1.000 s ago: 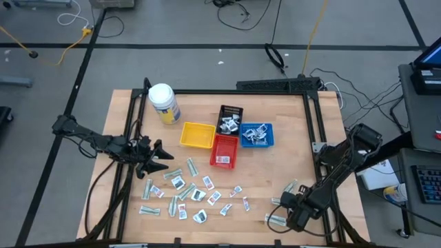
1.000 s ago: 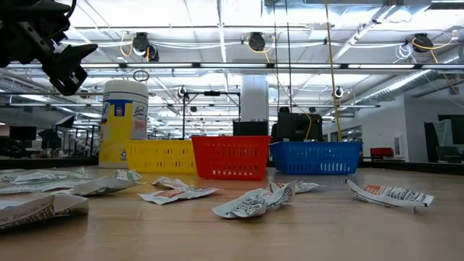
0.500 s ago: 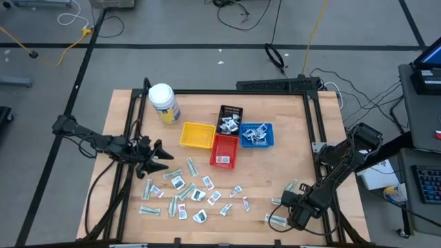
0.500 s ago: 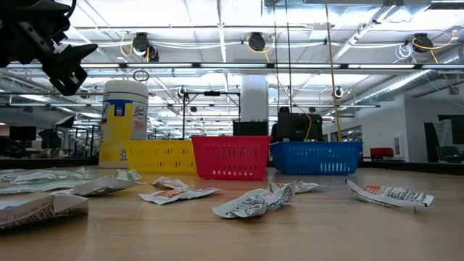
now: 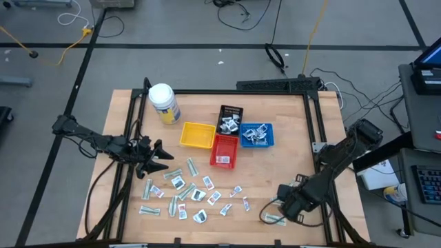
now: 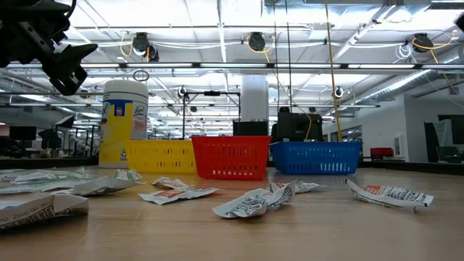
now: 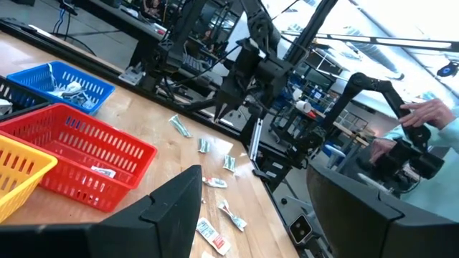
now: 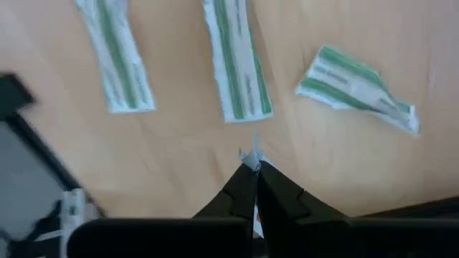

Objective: Pick & Place First Aid Supplies
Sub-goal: Put the ointment pack into the red bin

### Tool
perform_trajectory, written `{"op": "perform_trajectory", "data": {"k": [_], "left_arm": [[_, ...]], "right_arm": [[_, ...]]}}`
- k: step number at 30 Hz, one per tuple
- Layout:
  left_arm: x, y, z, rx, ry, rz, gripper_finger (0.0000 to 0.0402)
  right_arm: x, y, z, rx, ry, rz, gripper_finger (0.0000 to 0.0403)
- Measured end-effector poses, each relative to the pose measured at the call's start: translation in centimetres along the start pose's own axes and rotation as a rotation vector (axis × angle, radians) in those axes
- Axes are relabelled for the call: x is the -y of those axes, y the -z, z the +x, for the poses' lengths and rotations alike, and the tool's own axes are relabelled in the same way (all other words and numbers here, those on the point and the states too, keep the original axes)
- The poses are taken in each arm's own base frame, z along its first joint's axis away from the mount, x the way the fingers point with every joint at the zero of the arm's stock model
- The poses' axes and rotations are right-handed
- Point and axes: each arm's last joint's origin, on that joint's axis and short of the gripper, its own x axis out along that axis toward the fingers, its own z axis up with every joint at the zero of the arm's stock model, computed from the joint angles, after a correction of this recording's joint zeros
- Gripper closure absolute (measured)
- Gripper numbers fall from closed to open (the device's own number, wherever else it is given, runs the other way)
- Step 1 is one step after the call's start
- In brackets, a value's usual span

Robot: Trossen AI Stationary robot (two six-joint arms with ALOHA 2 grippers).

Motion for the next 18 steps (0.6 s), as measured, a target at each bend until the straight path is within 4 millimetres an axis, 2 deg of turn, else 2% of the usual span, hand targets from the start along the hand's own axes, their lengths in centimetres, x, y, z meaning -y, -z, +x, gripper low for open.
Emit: {"op": "perform_trajectory", "data": {"k": [8,18], "left_arm": [[0.0,0.0,0.0,0.000,0.000,0.000,0.0144],[0.0,0.0,0.0,0.000,0.000,0.000,0.0144]], "right_arm": [[1.1,-2.7,-1.8,-0.029,-0.054,0.002,0.0402],[4.1,-10.7,-4.8,0.034,-0.118,0.064,0.0402]]}}
